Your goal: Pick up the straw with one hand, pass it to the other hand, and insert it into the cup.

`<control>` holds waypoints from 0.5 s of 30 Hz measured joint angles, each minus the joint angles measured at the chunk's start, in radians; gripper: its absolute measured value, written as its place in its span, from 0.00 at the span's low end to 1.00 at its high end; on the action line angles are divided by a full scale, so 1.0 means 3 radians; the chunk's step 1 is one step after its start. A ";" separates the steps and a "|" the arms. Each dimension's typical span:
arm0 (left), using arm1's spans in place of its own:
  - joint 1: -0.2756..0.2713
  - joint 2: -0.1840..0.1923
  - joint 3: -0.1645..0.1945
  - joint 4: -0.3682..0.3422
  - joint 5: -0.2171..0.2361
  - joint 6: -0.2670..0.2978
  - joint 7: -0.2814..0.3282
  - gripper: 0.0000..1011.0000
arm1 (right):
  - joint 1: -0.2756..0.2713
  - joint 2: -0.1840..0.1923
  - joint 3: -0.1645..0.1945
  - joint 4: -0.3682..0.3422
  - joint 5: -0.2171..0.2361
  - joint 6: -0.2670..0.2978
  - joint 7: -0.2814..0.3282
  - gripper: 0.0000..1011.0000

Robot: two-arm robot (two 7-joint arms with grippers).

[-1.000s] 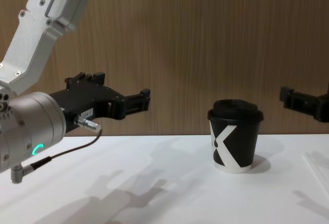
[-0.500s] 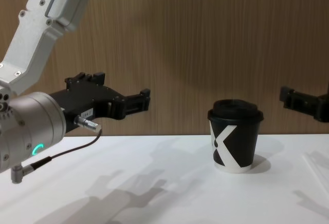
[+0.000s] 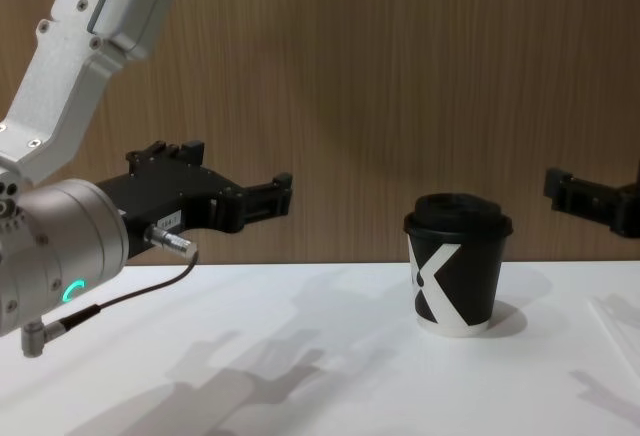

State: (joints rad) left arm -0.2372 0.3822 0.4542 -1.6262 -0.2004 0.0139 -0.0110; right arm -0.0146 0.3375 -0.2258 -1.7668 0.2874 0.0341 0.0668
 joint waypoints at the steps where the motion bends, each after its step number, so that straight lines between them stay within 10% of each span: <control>1: 0.0000 0.0000 0.0000 0.0000 0.0000 0.0000 0.0000 0.99 | 0.0000 0.0000 0.0000 0.0000 0.0000 0.0000 0.0000 0.99; 15: 0.0000 0.0000 0.0000 0.0000 0.0000 0.0000 0.0000 0.99 | 0.0000 0.0000 0.0000 0.0000 0.0000 0.0000 0.0000 0.99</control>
State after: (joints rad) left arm -0.2371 0.3821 0.4542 -1.6262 -0.2004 0.0139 -0.0109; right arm -0.0146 0.3375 -0.2258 -1.7668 0.2874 0.0341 0.0668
